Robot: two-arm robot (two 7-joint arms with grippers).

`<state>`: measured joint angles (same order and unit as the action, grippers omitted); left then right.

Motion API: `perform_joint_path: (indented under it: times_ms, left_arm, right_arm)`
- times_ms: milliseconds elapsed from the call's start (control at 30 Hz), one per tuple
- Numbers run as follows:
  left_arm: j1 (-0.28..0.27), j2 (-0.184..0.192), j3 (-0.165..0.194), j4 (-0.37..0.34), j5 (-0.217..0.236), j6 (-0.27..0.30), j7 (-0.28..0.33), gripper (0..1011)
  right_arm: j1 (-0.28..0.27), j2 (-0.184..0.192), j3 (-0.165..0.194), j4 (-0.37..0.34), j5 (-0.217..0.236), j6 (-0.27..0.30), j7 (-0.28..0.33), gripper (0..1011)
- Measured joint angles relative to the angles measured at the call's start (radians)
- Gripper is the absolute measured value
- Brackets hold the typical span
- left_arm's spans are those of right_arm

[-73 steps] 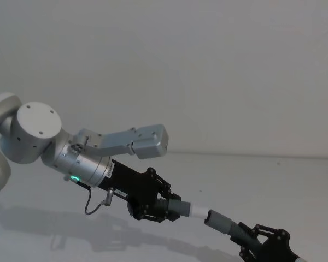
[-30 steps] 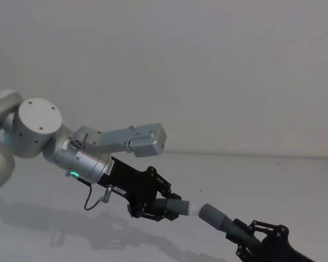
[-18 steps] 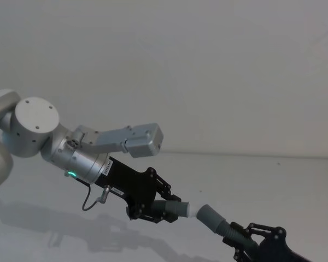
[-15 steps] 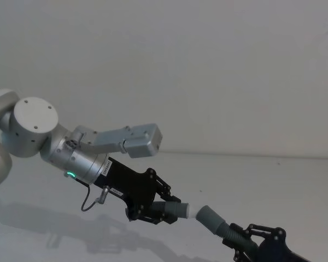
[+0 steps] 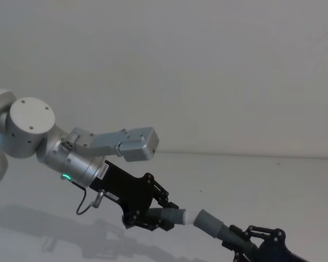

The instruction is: Use both hands to pick up one end of the pipe from the table, align the ends, and insert them.

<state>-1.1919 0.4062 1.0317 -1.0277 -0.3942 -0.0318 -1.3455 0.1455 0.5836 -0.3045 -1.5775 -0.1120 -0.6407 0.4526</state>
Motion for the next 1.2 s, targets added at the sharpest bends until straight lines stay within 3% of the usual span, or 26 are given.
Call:
perform_joint_path:
  times_ms: [1200]
  left_arm:
    - [-0.003,0.014,0.009,-0.016,-0.004,0.012,-0.012,331]
  right_arm:
    - [-0.003,-0.002,0.002,-0.004,-0.004,0.012,-0.006,233]
